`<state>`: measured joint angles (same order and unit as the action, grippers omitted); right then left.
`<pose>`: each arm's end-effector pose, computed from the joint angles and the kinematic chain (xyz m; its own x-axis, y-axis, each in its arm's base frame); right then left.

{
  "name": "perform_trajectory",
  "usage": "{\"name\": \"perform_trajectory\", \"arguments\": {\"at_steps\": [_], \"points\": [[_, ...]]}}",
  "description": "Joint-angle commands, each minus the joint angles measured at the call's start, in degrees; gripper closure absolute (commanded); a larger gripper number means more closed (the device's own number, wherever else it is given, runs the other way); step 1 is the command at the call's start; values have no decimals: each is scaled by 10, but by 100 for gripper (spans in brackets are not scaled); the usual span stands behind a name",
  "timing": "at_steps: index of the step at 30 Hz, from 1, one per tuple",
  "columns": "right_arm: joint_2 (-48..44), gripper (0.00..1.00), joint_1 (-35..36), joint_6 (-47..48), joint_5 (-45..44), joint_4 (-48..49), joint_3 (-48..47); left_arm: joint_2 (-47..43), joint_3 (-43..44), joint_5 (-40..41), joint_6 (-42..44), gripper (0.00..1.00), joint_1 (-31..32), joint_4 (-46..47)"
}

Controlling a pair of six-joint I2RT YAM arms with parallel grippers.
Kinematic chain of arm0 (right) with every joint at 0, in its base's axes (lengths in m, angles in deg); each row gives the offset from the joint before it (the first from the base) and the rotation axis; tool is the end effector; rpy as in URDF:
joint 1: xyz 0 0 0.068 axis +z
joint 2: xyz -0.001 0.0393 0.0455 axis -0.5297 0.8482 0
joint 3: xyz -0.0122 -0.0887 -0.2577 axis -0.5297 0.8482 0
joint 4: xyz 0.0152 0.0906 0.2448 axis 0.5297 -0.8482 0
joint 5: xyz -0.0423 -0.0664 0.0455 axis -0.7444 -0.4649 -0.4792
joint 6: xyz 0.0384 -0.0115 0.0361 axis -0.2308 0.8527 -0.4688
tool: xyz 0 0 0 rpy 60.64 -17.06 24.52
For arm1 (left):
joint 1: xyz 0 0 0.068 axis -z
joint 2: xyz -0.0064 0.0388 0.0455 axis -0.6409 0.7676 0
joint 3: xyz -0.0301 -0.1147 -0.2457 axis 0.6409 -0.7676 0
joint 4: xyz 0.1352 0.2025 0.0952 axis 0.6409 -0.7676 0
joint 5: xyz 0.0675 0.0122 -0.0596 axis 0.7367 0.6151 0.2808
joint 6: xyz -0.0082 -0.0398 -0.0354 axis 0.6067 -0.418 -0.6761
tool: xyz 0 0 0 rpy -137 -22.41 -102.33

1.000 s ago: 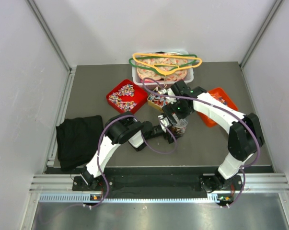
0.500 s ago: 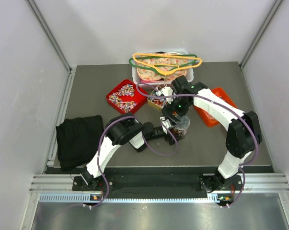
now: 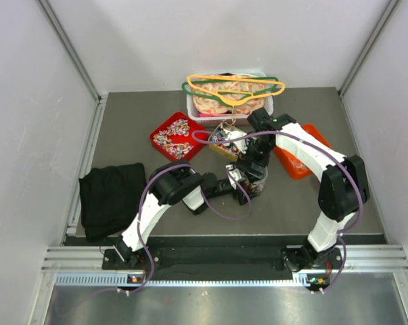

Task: Pack the candies
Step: Screw the bottle lid onto the packing bottle.

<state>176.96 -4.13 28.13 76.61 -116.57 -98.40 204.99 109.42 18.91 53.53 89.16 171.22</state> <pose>0.2959 0.1693 0.2581 -0.3053 -0.8716 -0.3836 -0.9513 0.2977 0.0804 0.2418 -0.3053 0.0573 0.0217 -0.0260 -0.9994 0.9684 0.2488 0.0146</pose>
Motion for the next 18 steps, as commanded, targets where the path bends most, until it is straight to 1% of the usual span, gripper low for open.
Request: {"name": "perform_trajectory", "arguments": {"at_steps": [1,10,13,14,15,18], "points": [[-34,1,0,56,-9,-26,9,36,-20,-10,44,2,10,83],[-27,1,-3,68,-24,-34,0,36,-20,-10,44,2,10,82],[-25,2,-3,62,-24,-27,7,36,-20,-10,44,2,10,82],[-25,7,-3,58,-23,-24,12,36,-20,-9,44,2,10,83],[-25,17,-3,41,-23,-16,15,36,-20,-9,44,2,10,82],[-29,29,-3,3,-21,5,30,35,-20,-10,43,2,10,83]]}}
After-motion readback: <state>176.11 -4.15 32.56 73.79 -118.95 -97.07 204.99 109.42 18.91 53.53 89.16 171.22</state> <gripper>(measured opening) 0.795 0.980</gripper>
